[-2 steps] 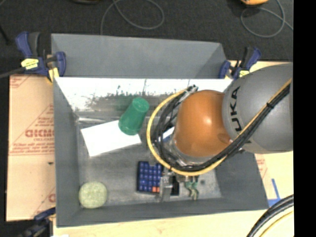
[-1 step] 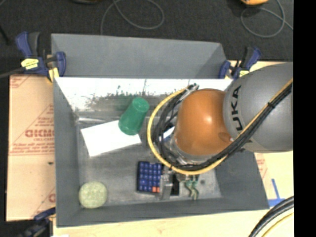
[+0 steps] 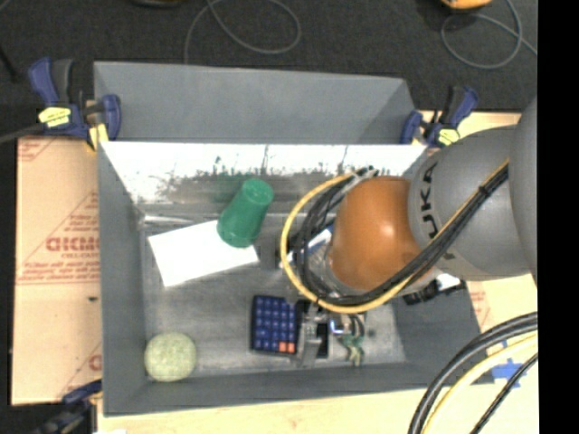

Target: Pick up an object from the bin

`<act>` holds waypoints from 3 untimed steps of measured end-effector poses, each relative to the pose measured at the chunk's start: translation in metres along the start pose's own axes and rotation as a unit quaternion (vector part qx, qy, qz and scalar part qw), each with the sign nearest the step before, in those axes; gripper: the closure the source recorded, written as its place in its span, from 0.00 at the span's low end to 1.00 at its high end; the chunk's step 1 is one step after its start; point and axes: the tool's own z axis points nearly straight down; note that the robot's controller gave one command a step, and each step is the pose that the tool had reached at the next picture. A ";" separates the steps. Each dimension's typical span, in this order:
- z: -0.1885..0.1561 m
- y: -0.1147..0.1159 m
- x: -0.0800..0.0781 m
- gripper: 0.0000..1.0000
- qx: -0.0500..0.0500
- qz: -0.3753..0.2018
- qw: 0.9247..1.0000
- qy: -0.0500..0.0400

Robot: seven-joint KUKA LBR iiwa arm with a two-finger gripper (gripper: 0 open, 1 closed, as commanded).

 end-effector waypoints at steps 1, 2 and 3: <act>0.005 -0.009 0.003 0.00 0.000 0.034 0.999 0.001; 0.023 0.026 -0.014 0.00 0.000 0.097 0.995 0.000; 0.043 0.014 -0.002 0.00 0.000 0.143 0.990 0.000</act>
Offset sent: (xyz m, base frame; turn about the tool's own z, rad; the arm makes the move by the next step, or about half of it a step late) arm 0.0152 0.0231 -0.0218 0.1980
